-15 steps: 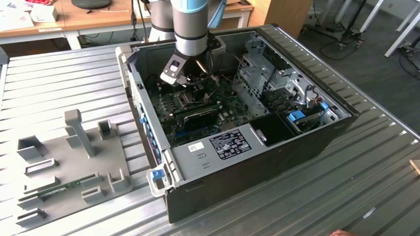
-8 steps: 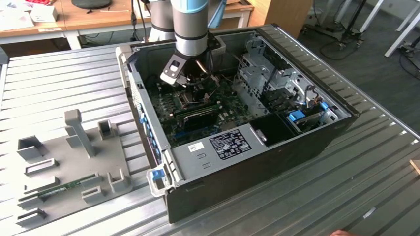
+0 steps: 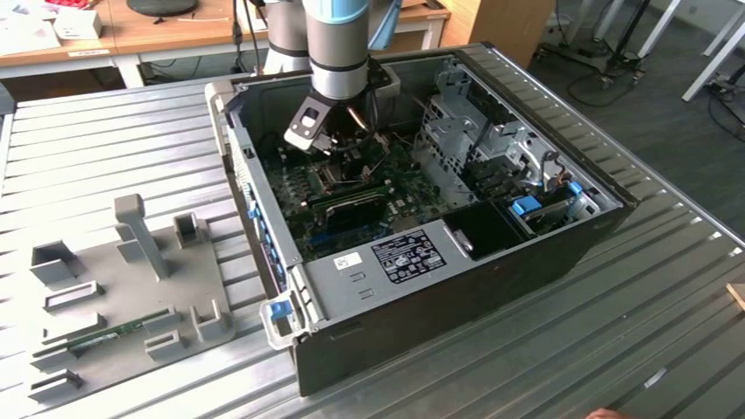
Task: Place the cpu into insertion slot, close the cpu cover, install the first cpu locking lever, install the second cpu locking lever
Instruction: 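Place the cpu into insertion slot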
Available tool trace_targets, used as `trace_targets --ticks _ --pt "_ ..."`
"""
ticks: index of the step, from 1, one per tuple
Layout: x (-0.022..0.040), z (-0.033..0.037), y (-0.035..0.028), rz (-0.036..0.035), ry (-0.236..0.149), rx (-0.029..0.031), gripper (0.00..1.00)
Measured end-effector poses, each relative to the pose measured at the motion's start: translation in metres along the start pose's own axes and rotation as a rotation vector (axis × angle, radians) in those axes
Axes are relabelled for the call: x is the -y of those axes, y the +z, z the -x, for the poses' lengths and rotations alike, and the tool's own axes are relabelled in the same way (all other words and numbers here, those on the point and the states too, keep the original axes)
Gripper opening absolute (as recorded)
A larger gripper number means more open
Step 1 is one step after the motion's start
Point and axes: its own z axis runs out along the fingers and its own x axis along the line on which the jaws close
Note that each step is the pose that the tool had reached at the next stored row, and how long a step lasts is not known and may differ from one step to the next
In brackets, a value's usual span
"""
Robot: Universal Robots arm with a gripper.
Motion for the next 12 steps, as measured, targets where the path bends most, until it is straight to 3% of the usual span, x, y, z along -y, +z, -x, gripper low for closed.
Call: trace_targets --ticks 12 --pt "-0.0004 -0.0002 -0.0036 0.0002 0.0 -0.0004 0.54"
